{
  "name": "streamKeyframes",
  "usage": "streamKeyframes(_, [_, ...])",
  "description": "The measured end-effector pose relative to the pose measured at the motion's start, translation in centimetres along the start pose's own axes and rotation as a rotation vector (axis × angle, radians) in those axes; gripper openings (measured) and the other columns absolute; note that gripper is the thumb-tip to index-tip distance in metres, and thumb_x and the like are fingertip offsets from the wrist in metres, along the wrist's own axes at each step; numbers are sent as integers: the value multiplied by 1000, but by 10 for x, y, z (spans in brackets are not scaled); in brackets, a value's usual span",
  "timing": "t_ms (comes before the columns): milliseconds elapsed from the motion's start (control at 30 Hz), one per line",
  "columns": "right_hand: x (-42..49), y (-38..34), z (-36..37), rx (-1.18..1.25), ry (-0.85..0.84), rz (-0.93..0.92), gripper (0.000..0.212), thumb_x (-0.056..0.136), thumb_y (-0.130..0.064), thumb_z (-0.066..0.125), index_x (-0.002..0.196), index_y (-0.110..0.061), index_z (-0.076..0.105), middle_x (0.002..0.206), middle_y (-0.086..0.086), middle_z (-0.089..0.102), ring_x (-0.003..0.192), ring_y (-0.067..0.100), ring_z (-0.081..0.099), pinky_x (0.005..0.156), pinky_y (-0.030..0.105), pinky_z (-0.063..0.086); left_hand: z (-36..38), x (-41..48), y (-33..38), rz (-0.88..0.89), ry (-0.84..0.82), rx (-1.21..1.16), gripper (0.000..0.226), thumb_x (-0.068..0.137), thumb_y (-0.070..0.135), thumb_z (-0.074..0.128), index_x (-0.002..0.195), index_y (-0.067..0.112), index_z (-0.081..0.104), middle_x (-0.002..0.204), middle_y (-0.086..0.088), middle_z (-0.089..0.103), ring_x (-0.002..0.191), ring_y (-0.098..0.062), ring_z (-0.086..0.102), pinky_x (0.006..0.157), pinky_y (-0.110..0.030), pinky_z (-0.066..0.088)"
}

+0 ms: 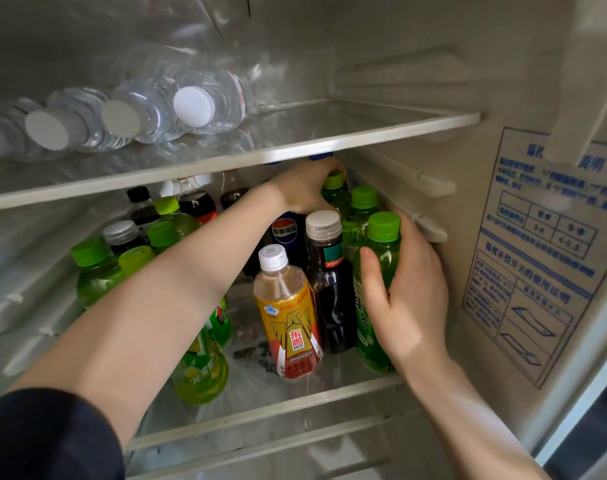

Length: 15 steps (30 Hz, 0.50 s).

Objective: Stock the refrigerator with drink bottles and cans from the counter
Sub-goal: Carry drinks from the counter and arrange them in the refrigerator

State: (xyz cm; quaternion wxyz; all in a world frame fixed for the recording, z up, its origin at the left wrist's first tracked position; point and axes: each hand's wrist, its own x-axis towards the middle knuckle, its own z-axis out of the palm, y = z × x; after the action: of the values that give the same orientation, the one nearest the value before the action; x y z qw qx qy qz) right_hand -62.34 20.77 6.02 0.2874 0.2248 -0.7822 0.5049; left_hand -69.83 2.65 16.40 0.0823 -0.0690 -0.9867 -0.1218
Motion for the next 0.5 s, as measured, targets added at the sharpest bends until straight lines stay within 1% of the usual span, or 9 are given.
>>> streamKeyframes(133, [0, -2, 1, 15, 7, 7, 50, 88, -36, 46, 133, -14, 47, 122, 0, 59, 112, 18, 53, 92, 34, 44, 4, 1, -3, 5, 51, -4, 62, 73, 25, 79, 126, 16, 48, 108, 6, 54, 97, -11, 52, 76, -22, 40])
streamKeyframes(267, [0, -1, 0, 18, -10, 9, 50, 89, -38, 45, 133, -15, 46, 122, -1, 58, 113, 17, 53, 92, 35, 45, 6, 3, -5, 14, 66, -28, 61, 72, 24, 79, 125, 18, 49, 105, 9, 52, 96, -10, 51, 75, -21, 38])
streamKeyframes(400, [-1, -1, 0, 15, -6, 6, 48, 90, -37, 45, 132, -15, 47, 121, -1, 59, 111, 16, 52, 91, 33, 44, 7, 2, -5, 11, 77, -55, 64, 72, 25, 79, 127, 19, 48, 109, 9, 53, 99, -10, 51, 78, -21, 40])
streamKeyframes(500, [0, -1, 1, 11, -4, 7, 49, 89, -37, 45, 133, -16, 46, 121, -1, 58, 112, 17, 52, 92, 35, 44, 8, 1, -6, 5, 81, -59, 64, 72, 26, 80, 127, 18, 49, 116, 4, 58, 101, -11, 54, 80, -21, 41])
